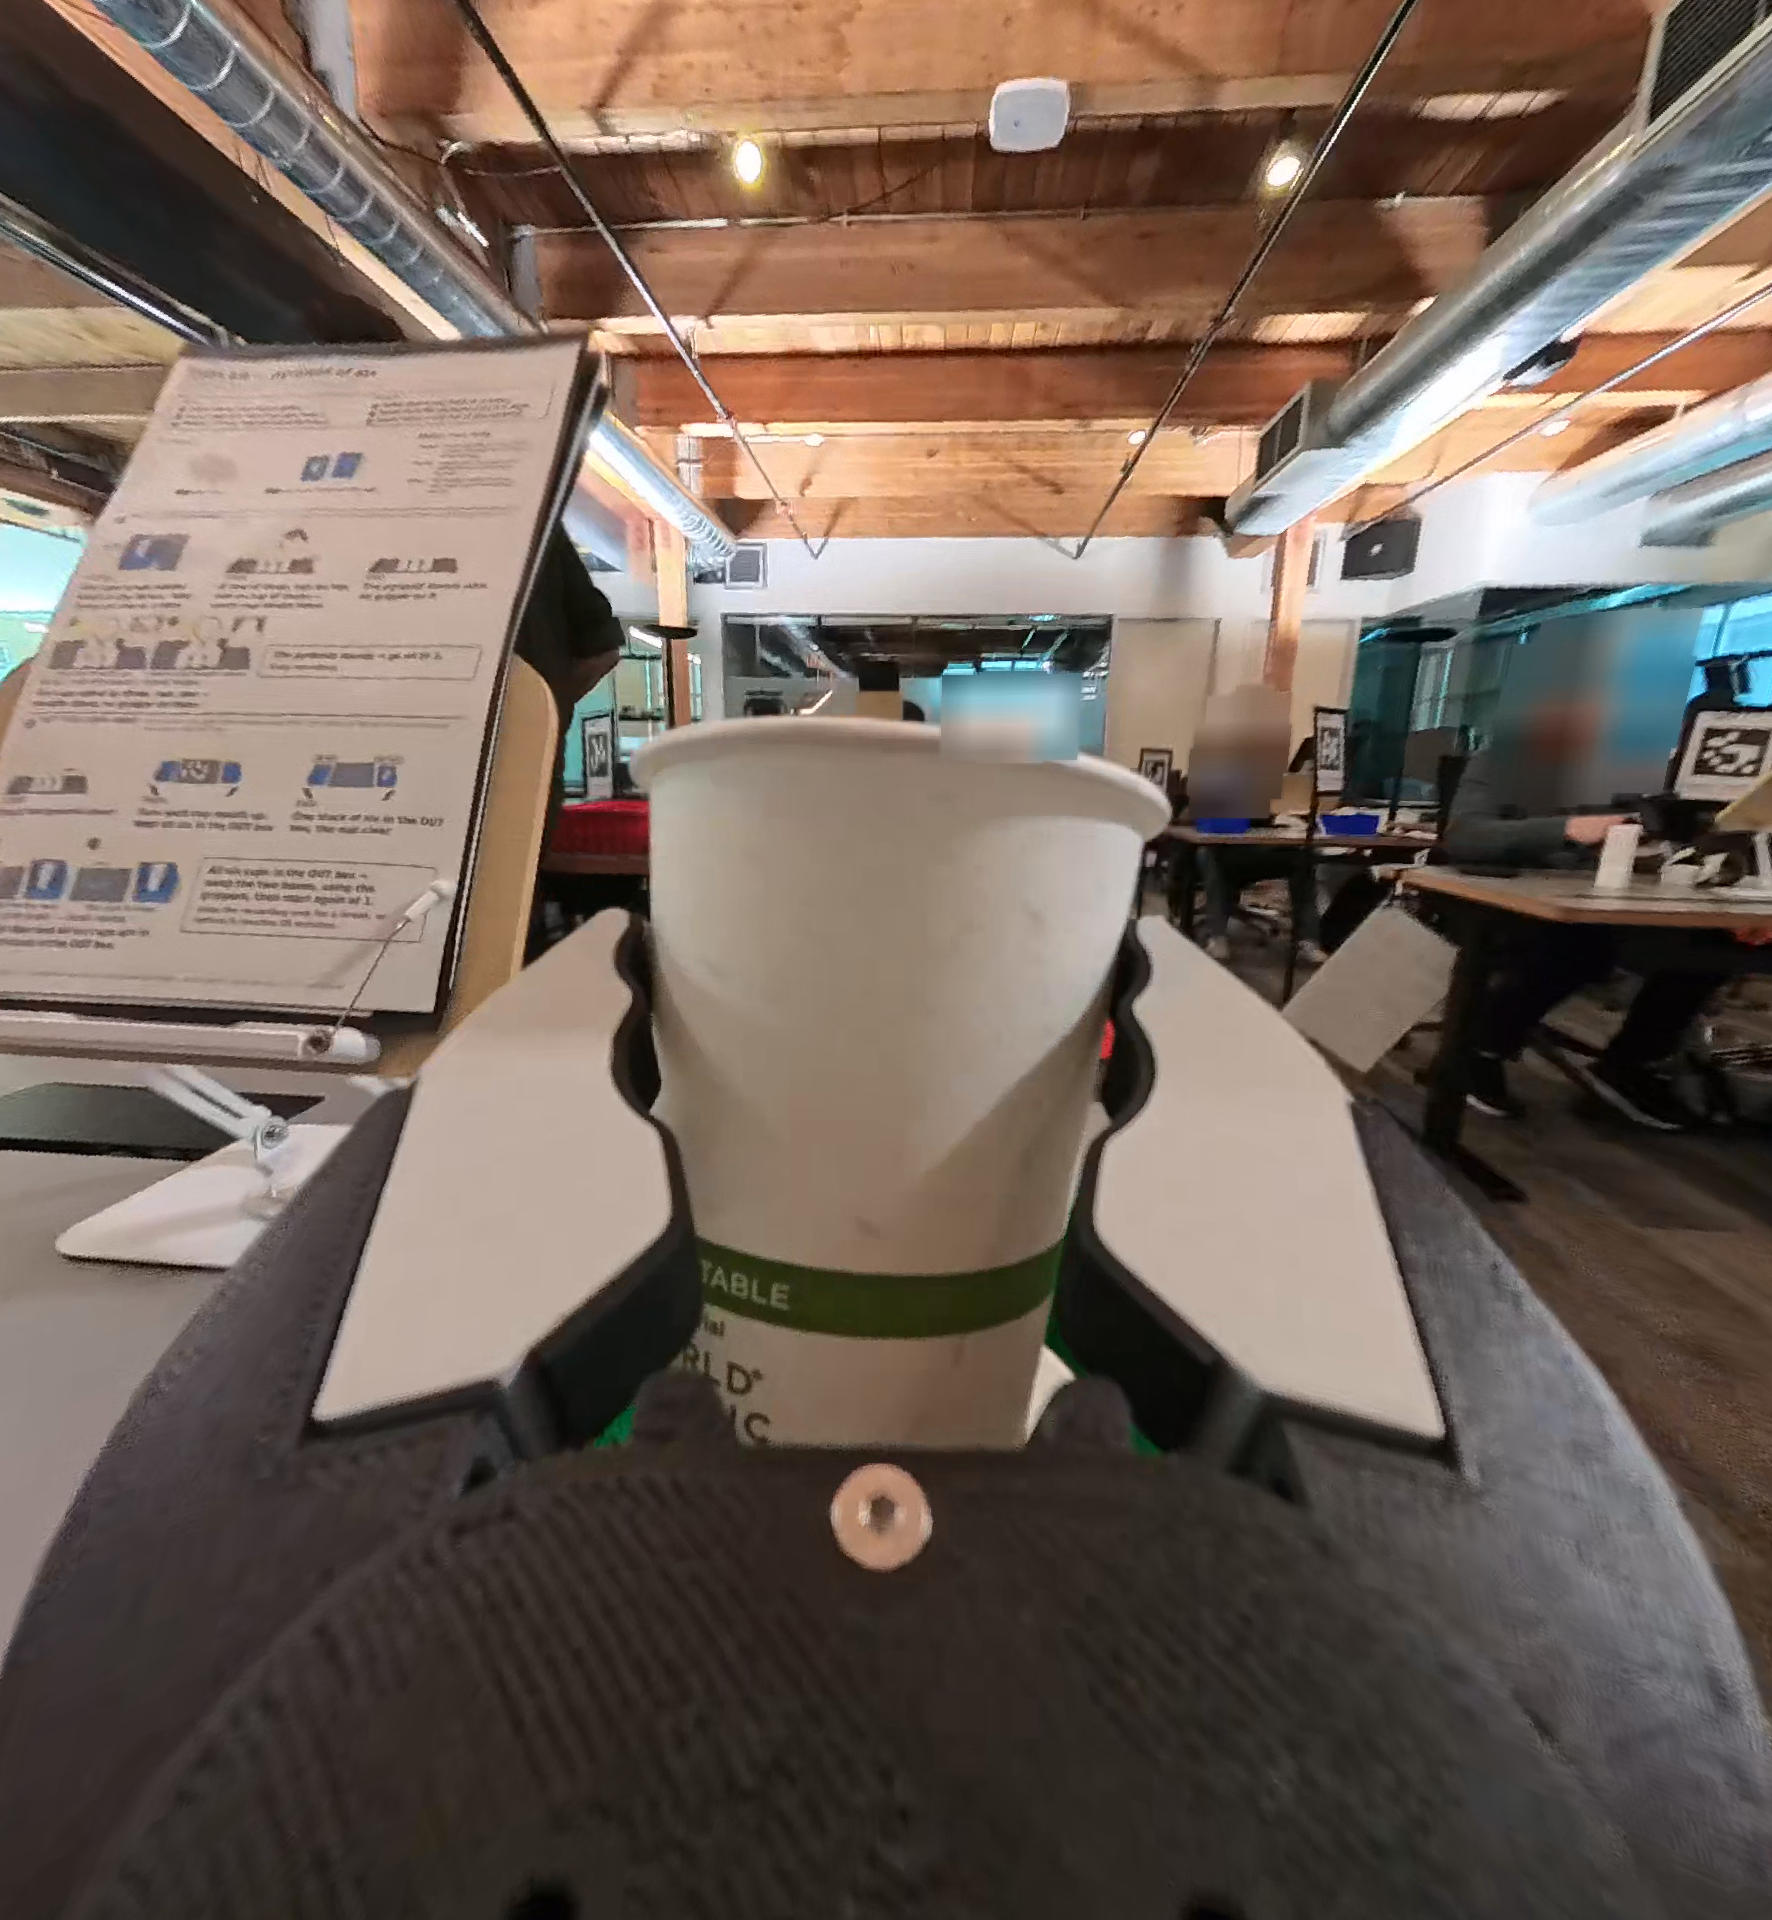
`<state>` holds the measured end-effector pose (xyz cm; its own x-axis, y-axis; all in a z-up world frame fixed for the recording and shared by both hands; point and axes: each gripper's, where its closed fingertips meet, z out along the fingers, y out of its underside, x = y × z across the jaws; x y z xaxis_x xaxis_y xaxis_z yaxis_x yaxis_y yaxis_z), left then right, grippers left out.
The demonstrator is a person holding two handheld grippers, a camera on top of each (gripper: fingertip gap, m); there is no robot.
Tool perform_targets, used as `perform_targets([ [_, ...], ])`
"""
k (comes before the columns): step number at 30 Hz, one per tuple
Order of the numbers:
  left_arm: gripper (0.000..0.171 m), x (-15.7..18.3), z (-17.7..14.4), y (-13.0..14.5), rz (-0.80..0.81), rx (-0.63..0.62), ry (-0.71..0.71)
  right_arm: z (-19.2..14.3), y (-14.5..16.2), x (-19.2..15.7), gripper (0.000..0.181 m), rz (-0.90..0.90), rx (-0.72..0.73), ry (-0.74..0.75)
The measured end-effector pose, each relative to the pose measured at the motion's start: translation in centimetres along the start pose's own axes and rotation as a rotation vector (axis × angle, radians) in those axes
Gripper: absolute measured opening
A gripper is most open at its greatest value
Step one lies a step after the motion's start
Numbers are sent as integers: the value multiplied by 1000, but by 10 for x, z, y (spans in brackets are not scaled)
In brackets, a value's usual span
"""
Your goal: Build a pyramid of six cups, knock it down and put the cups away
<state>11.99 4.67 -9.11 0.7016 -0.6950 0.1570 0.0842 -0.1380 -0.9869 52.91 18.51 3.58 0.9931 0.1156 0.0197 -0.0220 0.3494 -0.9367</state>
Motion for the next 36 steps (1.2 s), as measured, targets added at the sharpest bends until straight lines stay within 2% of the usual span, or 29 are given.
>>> perform_targets([
  [5,69,-4,-2,1,-10,-1,-12,5,28,0,87,-4,-107,-13],
  [10,69,-3,-1,3,-9,-8,-9,2,42,8,87,29,-187,0],
  [19,69,-3,-1,2,-8,-8,-9,-3,34,15,87,86,-146,0],
  [30,69,-3,0,5,-4,-19,-10,-4,25,5,86,-4,-128,-32],
  [36,68,-3,0,5,-3,-22,-10,-4,-2,-7,86,29,-78,-90],
])
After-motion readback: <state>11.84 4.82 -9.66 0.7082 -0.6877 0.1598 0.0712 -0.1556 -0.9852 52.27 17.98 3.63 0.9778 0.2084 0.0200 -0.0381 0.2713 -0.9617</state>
